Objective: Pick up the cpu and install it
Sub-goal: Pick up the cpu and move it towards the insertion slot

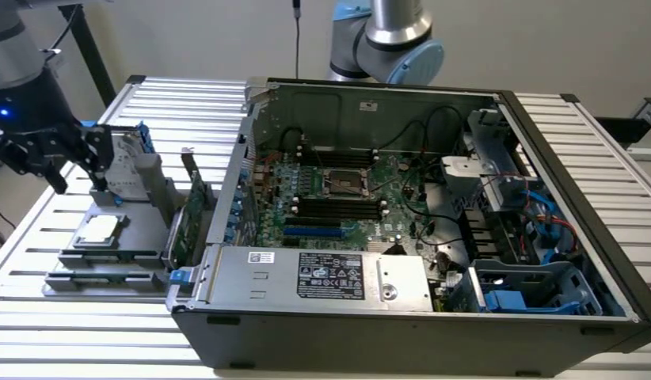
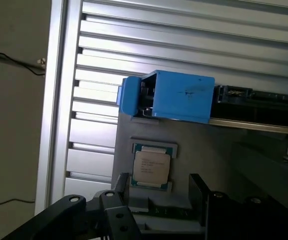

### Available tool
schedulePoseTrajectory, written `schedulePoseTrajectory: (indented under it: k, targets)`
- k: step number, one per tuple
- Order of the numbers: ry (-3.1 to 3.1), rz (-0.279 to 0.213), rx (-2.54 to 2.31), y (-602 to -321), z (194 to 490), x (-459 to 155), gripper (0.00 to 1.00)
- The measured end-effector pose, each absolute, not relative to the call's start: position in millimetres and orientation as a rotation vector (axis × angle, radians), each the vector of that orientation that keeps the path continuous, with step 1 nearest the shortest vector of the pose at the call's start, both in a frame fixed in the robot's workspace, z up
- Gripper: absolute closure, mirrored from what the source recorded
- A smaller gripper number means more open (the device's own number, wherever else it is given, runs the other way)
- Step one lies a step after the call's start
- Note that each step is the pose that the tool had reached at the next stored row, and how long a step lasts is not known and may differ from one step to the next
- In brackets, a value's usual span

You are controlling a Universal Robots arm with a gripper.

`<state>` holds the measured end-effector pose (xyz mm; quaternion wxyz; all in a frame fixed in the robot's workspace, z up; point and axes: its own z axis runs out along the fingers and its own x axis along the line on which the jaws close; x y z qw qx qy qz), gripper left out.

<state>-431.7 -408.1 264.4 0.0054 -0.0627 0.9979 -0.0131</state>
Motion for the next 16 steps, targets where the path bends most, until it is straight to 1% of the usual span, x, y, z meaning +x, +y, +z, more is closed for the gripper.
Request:
schedulePoseTrajectory:
  k: [16]
  targets:
    - [3.148,-0.039,-0.184,-414,239,-429,0.4]
